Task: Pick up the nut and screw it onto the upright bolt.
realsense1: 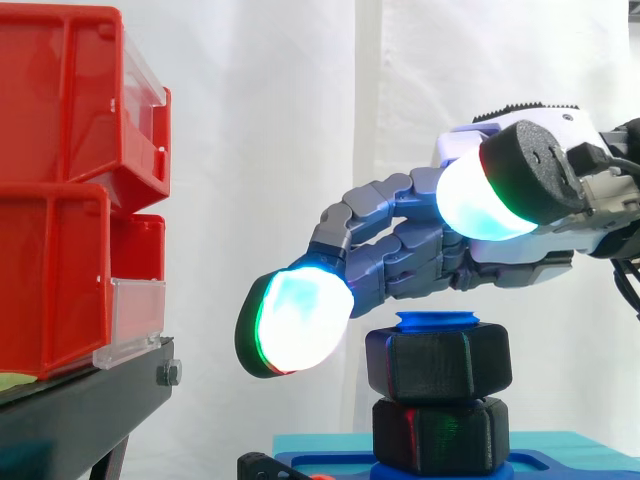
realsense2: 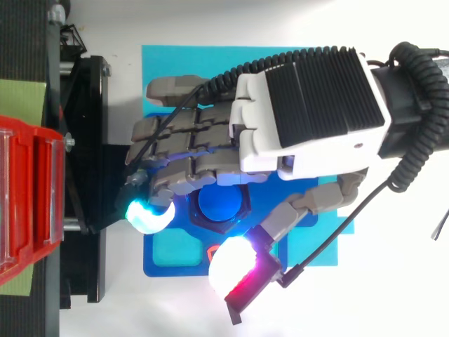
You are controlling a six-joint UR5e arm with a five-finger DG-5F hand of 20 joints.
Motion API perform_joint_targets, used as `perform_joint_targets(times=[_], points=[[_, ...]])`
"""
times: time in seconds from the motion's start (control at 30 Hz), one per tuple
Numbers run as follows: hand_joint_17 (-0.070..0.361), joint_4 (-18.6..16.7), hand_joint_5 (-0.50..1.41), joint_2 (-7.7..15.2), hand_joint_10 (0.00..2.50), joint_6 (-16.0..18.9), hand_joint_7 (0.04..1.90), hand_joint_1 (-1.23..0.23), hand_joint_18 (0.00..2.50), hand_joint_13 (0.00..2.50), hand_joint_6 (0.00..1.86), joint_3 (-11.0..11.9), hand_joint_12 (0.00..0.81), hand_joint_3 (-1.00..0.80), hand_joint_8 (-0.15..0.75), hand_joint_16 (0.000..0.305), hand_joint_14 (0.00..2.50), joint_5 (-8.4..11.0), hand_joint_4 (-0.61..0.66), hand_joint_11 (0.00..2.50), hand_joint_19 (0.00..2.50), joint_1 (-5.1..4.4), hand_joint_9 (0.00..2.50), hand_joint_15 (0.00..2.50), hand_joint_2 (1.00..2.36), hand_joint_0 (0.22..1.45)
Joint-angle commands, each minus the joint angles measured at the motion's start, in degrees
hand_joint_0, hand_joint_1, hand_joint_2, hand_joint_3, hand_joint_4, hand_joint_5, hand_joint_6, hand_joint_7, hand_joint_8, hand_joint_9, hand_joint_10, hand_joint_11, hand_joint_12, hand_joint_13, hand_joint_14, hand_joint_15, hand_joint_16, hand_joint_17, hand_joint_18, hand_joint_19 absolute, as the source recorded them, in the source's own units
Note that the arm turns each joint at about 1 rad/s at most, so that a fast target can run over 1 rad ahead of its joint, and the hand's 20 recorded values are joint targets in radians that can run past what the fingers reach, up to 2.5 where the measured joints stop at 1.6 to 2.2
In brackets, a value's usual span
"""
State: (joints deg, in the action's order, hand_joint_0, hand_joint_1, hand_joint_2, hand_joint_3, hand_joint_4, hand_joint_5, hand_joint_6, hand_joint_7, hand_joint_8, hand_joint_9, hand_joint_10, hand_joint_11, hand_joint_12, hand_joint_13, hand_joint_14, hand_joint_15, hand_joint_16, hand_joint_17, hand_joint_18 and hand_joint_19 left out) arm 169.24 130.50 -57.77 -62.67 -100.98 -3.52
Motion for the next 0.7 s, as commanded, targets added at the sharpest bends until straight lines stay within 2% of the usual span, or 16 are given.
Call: perform_joint_targets(times=[0.0,0.43,0.67], points=[[0.083,0.13,-0.19,0.02,0.00,0.11,0.72,-0.29,0.00,0.15,0.50,0.00,0.321,-0.50,0.214,0.037,0.00,-0.27,0.13,0.00,0.00,0.01,0.31,0.00,1.00,0.46],[0.082,-0.05,-0.18,0.02,0.00,0.02,0.74,-0.28,0.00,0.15,0.50,0.00,0.319,-0.50,0.222,0.037,0.00,-1.33,0.14,0.00,0.00,0.01,0.31,0.00,1.00,0.46],[0.081,-0.58,-0.18,0.02,0.00,-0.15,0.76,-0.27,0.00,0.03,0.50,-0.09,0.305,-0.50,0.221,0.036,0.00,-1.33,0.16,0.00,0.00,0.18,0.28,0.00,1.00,0.46]])
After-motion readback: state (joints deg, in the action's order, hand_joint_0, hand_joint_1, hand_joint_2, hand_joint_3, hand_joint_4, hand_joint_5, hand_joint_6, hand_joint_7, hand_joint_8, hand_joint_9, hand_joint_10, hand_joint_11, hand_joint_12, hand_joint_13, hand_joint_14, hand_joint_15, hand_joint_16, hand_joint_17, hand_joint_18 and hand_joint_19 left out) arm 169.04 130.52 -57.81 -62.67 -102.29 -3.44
